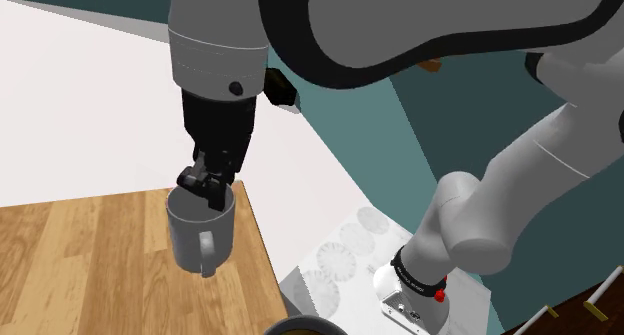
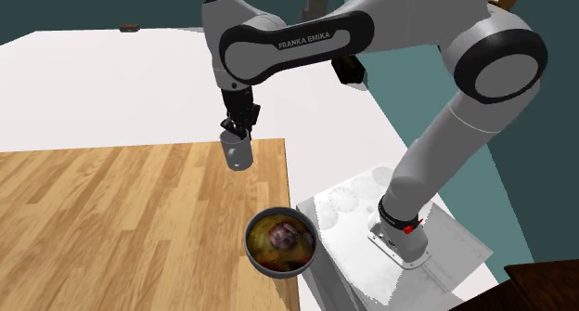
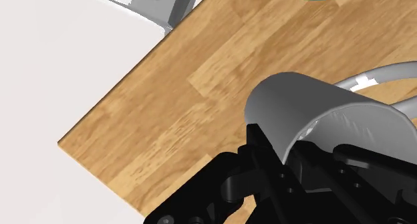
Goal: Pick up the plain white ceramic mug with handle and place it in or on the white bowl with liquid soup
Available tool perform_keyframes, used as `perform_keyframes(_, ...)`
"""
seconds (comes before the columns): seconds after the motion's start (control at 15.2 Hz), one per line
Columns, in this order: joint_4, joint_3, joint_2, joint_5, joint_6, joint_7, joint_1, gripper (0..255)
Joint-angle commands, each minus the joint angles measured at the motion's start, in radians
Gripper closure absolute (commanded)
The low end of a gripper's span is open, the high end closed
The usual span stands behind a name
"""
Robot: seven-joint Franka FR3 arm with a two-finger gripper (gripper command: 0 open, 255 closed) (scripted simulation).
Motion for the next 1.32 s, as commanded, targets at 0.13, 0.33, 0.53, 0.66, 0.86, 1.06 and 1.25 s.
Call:
perform_keyframes(0.13, -0.085, 0.024, -0.109, 0.057, -0.011, 0.040, 0.038, 255)
perform_keyframes(0.33, -0.141, 0.042, -0.189, 0.101, -0.024, 0.072, 0.072, 255)
perform_keyframes(0.53, -0.186, 0.062, -0.262, 0.143, -0.041, 0.109, 0.107, 255)
perform_keyframes(0.66, -0.210, 0.077, -0.308, 0.171, -0.055, 0.137, 0.133, 255)
perform_keyframes(0.86, -0.238, 0.102, -0.370, 0.213, -0.077, 0.183, 0.171, 255)
perform_keyframes(1.06, -0.255, 0.131, -0.425, 0.254, -0.100, 0.235, 0.210, 255)
perform_keyframes(1.25, -0.274, 0.153, -0.454, 0.280, -0.101, 0.267, 0.234, 255)
